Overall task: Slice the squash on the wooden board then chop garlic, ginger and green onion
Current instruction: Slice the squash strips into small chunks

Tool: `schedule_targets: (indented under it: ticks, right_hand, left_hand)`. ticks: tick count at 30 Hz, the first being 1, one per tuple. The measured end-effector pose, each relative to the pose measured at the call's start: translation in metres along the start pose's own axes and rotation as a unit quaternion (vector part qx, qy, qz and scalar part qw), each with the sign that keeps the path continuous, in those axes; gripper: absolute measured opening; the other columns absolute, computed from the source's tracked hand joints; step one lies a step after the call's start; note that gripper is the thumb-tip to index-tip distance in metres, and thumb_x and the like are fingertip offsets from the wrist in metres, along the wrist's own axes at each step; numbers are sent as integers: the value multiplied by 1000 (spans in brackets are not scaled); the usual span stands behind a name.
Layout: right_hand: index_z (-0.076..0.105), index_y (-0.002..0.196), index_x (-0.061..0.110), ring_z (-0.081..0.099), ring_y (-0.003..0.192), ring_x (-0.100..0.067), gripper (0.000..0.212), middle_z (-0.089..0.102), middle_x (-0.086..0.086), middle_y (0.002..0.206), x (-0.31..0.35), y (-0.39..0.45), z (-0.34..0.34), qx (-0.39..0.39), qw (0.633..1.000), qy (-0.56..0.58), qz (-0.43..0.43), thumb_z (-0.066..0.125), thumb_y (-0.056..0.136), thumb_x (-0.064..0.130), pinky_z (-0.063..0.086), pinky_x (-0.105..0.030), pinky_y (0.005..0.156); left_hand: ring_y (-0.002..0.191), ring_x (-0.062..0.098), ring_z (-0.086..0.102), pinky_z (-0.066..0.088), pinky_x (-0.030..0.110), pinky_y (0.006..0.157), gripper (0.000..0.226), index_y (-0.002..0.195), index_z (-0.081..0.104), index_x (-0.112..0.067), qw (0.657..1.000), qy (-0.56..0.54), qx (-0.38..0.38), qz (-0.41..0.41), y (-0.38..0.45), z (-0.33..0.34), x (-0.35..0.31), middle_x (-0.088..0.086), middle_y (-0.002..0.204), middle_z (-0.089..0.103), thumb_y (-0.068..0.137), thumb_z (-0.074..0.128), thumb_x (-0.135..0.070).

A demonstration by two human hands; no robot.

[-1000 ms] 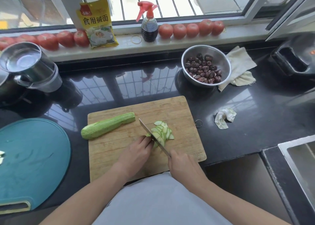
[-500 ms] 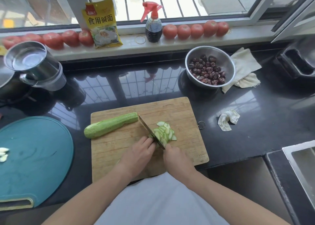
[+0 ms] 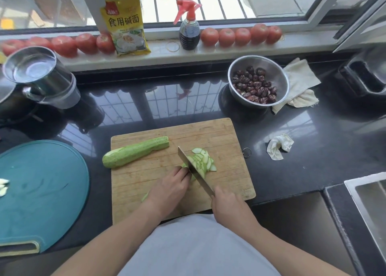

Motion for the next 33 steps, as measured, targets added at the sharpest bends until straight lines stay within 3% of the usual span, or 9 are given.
schedule_targets:
  ticks: [5, 10, 15, 19, 23, 29, 33]
  right_hand:
    - [30, 83, 23, 41, 65, -24, 16, 40, 4, 74, -3, 3, 5, 13, 1000, -16, 9, 35, 94, 11, 28, -36, 56]
    - [35, 90, 20, 59, 78, -33, 11, 59, -6, 89, 10, 31, 11, 5, 1000, -16, 14, 37, 97, 13, 31, -37, 59]
    - [39, 86, 19, 52, 70, -31, 14, 52, -1, 72, 4, 24, 0, -21, 995, 97, 17, 43, 98, 23, 40, -41, 58]
    - [34, 82, 22, 50, 70, -28, 18, 42, 5, 70, -4, 3, -1, -5, 997, 73, 0, 40, 100, 25, 34, -39, 58]
    - [34, 88, 21, 49, 73, -30, 14, 48, 1, 78, -1, -2, 1, 12, 999, 30, -9, 35, 101, 23, 30, -38, 59]
    - [30, 87, 22, 43, 68, -28, 14, 48, 1, 81, 0, -1, 4, 12, 1000, -25, 0, 34, 97, 14, 26, -37, 57]
    - [30, 86, 21, 56, 73, -30, 17, 52, -2, 81, 1, 12, 16, 31, 999, -37, 2, 38, 91, 7, 29, -37, 56]
  left_hand:
    - [110, 28, 59, 60, 37, 75, 45, 130, 61, -4, 1000, -7, -1, 5, 0, -3, -1, 10, 122, 62, 85, 56, 3]
    - [114, 27, 51, 55, 37, 85, 40, 131, 56, -8, 1000, -2, 8, 15, 0, 1, -2, 8, 124, 55, 94, 41, -2]
    - [102, 25, 60, 58, 31, 69, 35, 113, 67, -7, 1000, -17, -25, 6, -3, -7, -1, 6, 111, 64, 80, 64, 2]
    - [107, 25, 62, 59, 31, 57, 38, 114, 70, -7, 1000, -11, -21, -11, -4, -6, 1, 6, 113, 65, 77, 71, 3]
    - [106, 24, 62, 58, 29, 51, 40, 116, 70, -7, 1000, -6, -12, -16, -4, -8, 1, 5, 113, 65, 77, 73, 1]
    - [114, 25, 59, 61, 33, 63, 43, 129, 63, -7, 1000, -13, 19, -19, -3, -1, 1, 5, 123, 62, 86, 63, -1]
    - [115, 26, 55, 60, 34, 77, 43, 131, 60, -8, 1000, -8, 12, -4, -3, -3, -2, 7, 126, 58, 90, 50, -1]
Point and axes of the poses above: each hand's wrist, its own y-axis towards the middle knuckle, its own z-axis out of the palm, x = y × z, the point moved 8 cm from there along y, towards the middle knuckle
